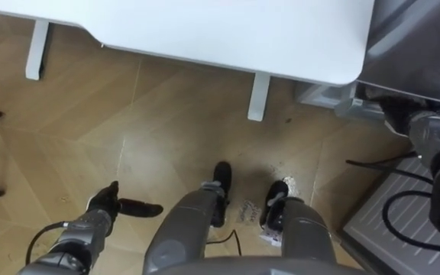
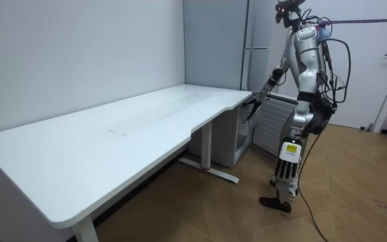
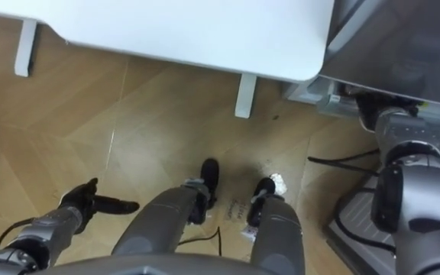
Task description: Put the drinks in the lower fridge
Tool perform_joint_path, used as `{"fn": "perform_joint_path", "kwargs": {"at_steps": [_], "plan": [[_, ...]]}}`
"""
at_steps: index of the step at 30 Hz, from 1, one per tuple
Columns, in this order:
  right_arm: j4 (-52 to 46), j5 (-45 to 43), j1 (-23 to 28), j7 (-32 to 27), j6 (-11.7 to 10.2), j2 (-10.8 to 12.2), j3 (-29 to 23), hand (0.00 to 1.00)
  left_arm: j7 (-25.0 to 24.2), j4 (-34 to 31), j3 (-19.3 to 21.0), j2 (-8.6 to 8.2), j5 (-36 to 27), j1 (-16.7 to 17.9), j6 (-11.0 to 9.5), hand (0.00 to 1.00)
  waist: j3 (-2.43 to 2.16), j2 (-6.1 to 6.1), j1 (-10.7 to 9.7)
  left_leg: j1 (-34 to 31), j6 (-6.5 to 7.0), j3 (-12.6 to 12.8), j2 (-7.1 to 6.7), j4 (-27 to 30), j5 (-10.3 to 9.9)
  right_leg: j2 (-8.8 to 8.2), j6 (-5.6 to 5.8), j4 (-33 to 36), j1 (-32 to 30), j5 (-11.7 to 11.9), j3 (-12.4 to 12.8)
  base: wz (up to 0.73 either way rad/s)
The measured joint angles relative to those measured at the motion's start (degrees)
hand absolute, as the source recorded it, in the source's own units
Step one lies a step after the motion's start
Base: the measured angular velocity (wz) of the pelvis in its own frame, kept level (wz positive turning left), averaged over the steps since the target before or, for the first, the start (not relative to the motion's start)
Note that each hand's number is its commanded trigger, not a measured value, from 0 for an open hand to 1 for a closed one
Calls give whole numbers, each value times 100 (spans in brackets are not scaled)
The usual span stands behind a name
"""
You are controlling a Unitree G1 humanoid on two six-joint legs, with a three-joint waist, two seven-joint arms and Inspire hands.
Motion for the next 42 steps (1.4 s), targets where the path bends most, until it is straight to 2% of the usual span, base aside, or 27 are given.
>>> {"fn": "perform_joint_path", "kwargs": {"at_steps": [6,12,14,18,20,22,26,29,31,35,42], "plan": [[-72,-18,345,65,-7,18,-70,0,-11,-7,14,10,10,33,-56,0,-21,40,-54,325,0,-8,0,-202,-1,21,27,-259,365,14,-73,1],[-2,-108,747,273,-12,142,-62,0,-128,3,8,-31,-4,47,-60,0,-71,133,-103,880,3,30,59,-441,-14,162,71,-755,1066,120,-136,4],[-58,-212,1017,557,-12,183,-64,0,-172,5,43,-39,14,72,-72,0,-99,173,-115,1052,-8,49,105,-517,-27,242,60,-969,1284,200,-134,-6],[-441,-314,1596,766,-79,271,-57,0,-227,-26,159,-75,122,232,-71,0,-133,162,-187,1404,-24,130,124,-662,-42,267,63,-1083,1596,201,-94,-10],[-439,-363,1933,934,-128,391,-56,0,-221,-43,253,-113,131,405,-81,0,-227,148,-290,1609,-44,153,157,-675,-96,321,64,-1257,1864,218,-79,-9],[-429,-387,2153,1001,-131,489,-33,0,-218,-41,253,-117,192,530,-84,0,-252,118,-296,1787,-71,219,197,-679,-157,385,59,-1362,2042,236,27,-20],[-451,-610,2699,1108,-150,636,258,0,-209,-50,287,-123,220,710,-109,0,-291,78,-362,2104,-116,236,217,-672,-241,452,46,-1551,2422,243,44,-8],[-457,-797,2827,1141,-210,746,465,0,-210,-63,303,-143,277,819,-119,0,-289,73,-412,2242,-146,298,255,-682,-272,501,23,-1620,2550,258,134,-13],[-462,-820,2895,1142,-247,859,453,0,-217,-70,470,-158,348,879,-131,0,-281,54,-443,2327,-171,307,285,-685,-290,530,14,-1658,2613,262,168,-11],[-658,-1018,3161,1142,-301,1045,533,0,-119,-173,610,-196,353,999,-156,0,-286,37,-514,2528,-211,303,306,-692,-337,565,-12,-1751,2834,258,150,0],[-647,-1535,3508,1244,-269,1146,605,0,-53,-273,722,-249,345,1116,-205,0,-275,-24,-605,2827,-228,352,308,-774,-403,577,-12,-1846,3117,237,190,-5]]}}
